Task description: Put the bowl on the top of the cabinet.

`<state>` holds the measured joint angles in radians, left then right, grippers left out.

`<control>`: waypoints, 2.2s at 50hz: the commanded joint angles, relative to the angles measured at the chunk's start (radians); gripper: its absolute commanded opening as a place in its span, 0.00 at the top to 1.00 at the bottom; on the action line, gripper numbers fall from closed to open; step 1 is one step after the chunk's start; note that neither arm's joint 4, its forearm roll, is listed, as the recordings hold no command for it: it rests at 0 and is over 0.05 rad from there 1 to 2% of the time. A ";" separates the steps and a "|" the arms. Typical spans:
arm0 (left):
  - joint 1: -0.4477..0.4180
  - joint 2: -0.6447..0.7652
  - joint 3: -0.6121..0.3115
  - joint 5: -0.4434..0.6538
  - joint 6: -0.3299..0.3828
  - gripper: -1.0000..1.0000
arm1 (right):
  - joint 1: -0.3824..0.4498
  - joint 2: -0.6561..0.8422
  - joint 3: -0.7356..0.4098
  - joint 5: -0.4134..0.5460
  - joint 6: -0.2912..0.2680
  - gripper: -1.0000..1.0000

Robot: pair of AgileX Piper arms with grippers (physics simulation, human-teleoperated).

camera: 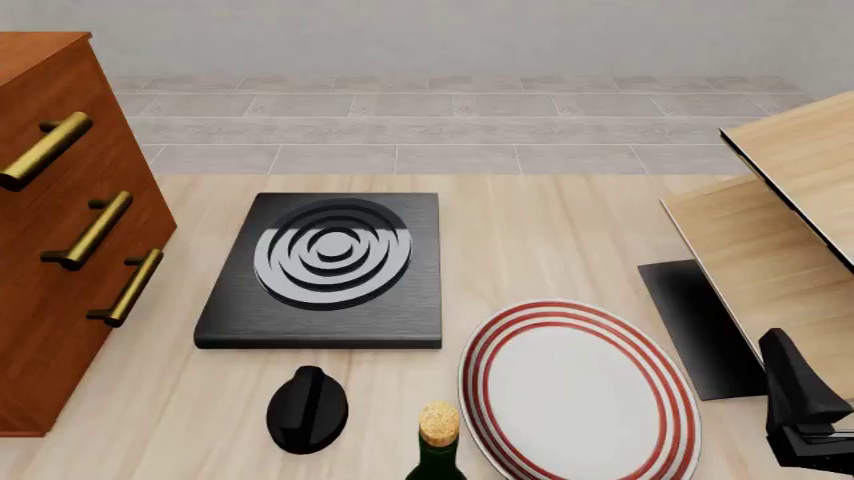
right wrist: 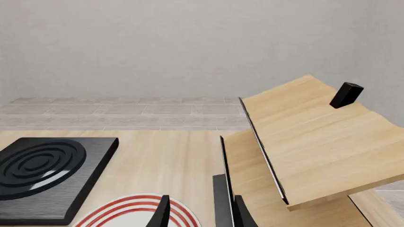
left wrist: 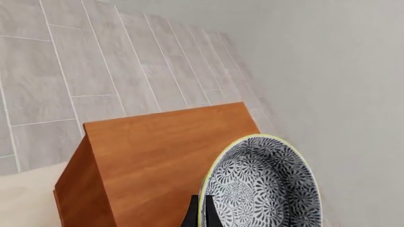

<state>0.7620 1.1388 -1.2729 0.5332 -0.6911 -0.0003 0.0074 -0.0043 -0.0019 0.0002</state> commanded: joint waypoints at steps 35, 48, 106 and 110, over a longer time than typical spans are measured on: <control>0.071 0.073 -0.058 0.017 0.149 1.00 | 0.000 0.000 0.000 0.000 0.000 0.00; 0.043 0.045 -0.050 0.013 0.206 0.00 | 0.000 0.000 0.000 0.000 0.000 0.00; -0.042 -0.110 -0.047 0.028 0.209 0.00 | 0.000 0.000 0.000 0.000 0.000 0.00; -0.063 -0.136 -0.042 0.037 0.204 0.00 | 0.000 0.000 0.000 0.000 0.000 0.00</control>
<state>0.7303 1.0470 -1.3193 0.5611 -0.4814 -0.0003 0.0075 -0.0043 -0.0019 0.0001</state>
